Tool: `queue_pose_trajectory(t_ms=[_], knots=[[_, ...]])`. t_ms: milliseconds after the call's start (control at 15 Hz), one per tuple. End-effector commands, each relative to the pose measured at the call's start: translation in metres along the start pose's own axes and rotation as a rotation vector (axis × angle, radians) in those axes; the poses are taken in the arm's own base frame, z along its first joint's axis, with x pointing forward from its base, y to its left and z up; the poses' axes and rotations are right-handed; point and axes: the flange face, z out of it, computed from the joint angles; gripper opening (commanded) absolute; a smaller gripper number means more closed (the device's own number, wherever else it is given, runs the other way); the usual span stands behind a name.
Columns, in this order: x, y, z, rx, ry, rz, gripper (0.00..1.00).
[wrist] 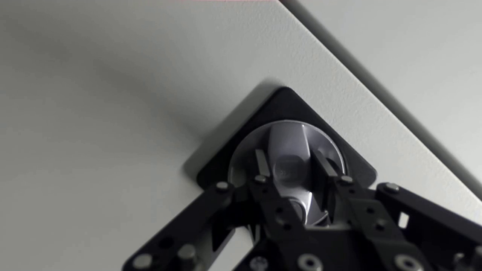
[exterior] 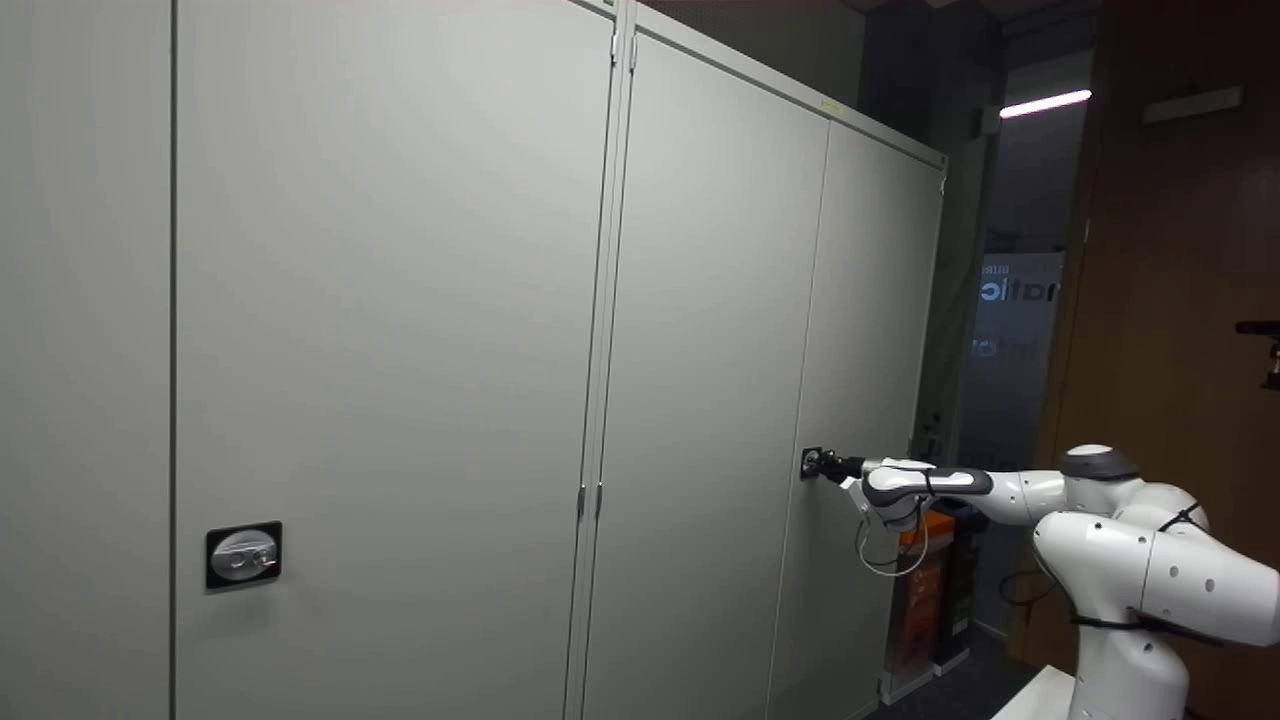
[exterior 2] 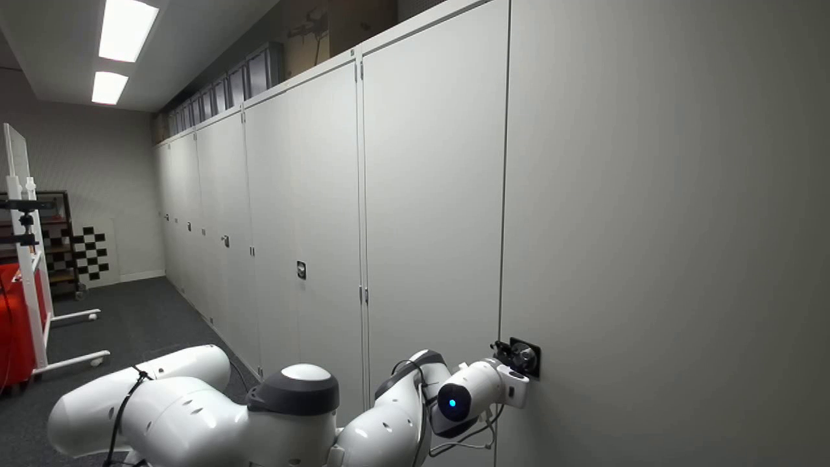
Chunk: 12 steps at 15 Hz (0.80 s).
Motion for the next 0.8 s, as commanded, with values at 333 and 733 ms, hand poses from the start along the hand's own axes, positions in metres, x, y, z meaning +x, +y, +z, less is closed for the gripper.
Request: queue_pose_trajectory(t_ms=[333, 733], knots=[[0.0132, -0.037, -0.0071, 0.078, 0.023, 0.084, 0.08], [0.016, -0.0392, -0.0073, 0.082, 0.027, 0.121, 0.08]])
